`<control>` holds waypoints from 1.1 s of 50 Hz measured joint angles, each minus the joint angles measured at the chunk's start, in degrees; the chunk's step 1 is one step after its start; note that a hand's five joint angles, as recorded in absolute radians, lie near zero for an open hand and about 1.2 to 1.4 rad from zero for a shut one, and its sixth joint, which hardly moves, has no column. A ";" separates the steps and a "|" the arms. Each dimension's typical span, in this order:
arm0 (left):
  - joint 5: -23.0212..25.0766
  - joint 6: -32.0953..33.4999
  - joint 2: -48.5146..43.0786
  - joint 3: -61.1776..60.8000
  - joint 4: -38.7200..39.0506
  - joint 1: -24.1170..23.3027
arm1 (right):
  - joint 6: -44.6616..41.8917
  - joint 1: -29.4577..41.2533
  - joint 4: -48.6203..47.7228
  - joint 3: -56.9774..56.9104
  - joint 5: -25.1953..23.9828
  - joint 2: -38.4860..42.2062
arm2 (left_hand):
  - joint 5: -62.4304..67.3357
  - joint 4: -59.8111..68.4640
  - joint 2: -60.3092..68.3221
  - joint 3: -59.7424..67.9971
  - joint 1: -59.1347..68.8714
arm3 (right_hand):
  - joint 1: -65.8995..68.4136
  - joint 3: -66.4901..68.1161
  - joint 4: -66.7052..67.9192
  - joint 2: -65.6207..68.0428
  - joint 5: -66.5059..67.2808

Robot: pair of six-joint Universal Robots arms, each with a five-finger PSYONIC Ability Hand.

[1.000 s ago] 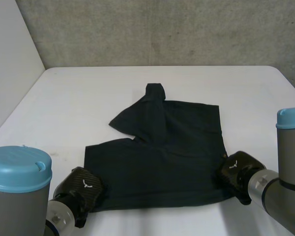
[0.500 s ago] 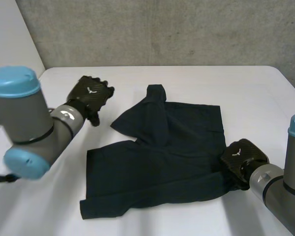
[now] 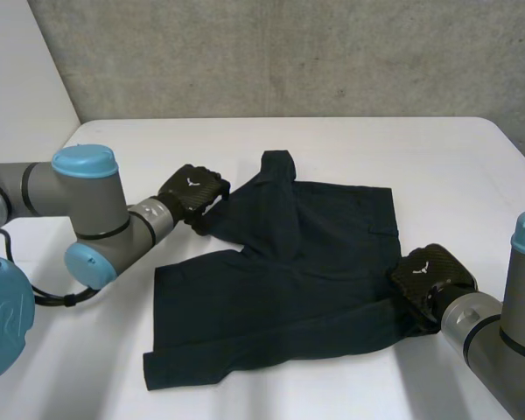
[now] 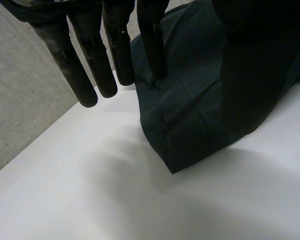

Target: Fold the shorts.

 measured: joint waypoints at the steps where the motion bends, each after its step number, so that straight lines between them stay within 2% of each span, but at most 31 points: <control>1: -0.01 0.00 -0.34 0.42 -0.14 -0.03 | -0.01 0.01 -0.06 0.02 0.00 0.00 | 0.07 0.09 0.10 0.10 0.10 | 0.00 0.00 0.00 0.00 0.00; 9: -0.03 0.33 -2.06 1.73 -0.87 -0.49 | -0.02 -0.04 -0.24 0.15 -0.02 0.03 | 2.62 2.76 2.93 2.76 3.04 | 0.00 0.00 0.00 0.00 0.00; 16: 0.02 0.47 -3.22 2.95 -1.72 -0.73 | -0.02 -0.06 -0.25 0.17 -0.03 0.02 | 15.04 15.40 16.05 15.57 16.44 | 0.00 0.00 0.00 0.00 0.00; 17: 0.02 0.51 -3.60 3.50 -2.18 -0.77 | -0.02 -0.06 -0.25 0.18 -0.03 0.01 | 20.78 21.14 21.63 21.24 22.30 | 0.00 0.00 0.00 0.00 0.00; 18: 0.02 0.57 -4.07 4.24 -2.85 -0.79 | -0.02 -0.07 -0.25 0.18 -0.03 0.02 | 21.05 21.40 21.89 21.49 22.54 | 0.00 0.00 0.00 0.00 0.00; 21: -0.11 0.84 -4.78 5.52 -4.26 -0.79 | -0.02 -0.08 -0.24 0.18 -0.03 0.03 | 31.97 32.66 32.90 32.64 31.74 | 0.00 0.00 0.00 0.00 0.00; 26: -1.10 1.83 -5.09 6.87 -5.99 -0.80 | -0.02 -0.08 -0.24 0.18 -0.03 0.03 | 34.21 36.58 36.60 36.26 32.26 | 0.00 0.00 0.00 0.00 0.00; 27: -3.33 2.98 -4.96 7.36 -6.78 -0.92 | -0.02 -0.08 -0.27 0.13 -0.03 0.02 | 34.21 36.58 36.60 36.26 32.26 | 0.00 0.00 0.00 0.00 0.00; 31: -6.44 4.26 -4.67 7.33 -7.19 -1.16 | -0.02 -0.06 -0.29 0.07 -0.04 0.01 | 34.21 37.03 36.89 36.44 32.26 | 0.00 0.00 0.00 0.00 0.00; 33: -12.02 6.49 -3.91 6.42 -7.47 -1.82 | -0.02 -0.01 -0.30 -0.07 -0.03 -0.04 | 34.21 37.03 36.92 36.44 32.26 | 0.00 0.00 0.00 0.00 0.00; 36: -15.76 8.22 -2.90 4.68 -7.36 -2.36 | -0.02 0.04 -0.29 -0.15 -0.04 -0.06 | 34.21 37.03 36.92 36.44 32.26 | 0.00 0.00 0.00 0.00 0.00; 40: -18.72 10.26 -1.05 1.39 -6.92 -2.85 | 0.00 0.20 -0.27 -0.23 -0.05 -0.08 | 34.21 37.03 36.92 36.44 32.26 | 0.00 0.00 0.00 0.00 0.00; 49: -20.27 11.95 2.38 -4.75 -6.64 -2.97 | -0.01 0.38 -0.30 -0.07 -0.11 0.06 | 34.21 37.03 36.92 36.44 32.26 | 0.00 0.00 0.00 0.00 0.00; 53: -22.82 11.96 4.13 -6.56 -6.19 -3.59 | -0.01 0.43 -0.34 -0.07 -0.13 0.09 | 34.21 37.03 36.92 36.44 32.26 | 0.00 0.00 0.00 0.00 0.00; 55: -26.00 11.92 4.91 -7.10 -5.42 -4.60 | -0.02 0.40 -0.36 -0.04 -0.13 0.09 | 34.21 37.03 36.92 36.44 32.26 | 0.00 0.00 0.00 0.00 0.00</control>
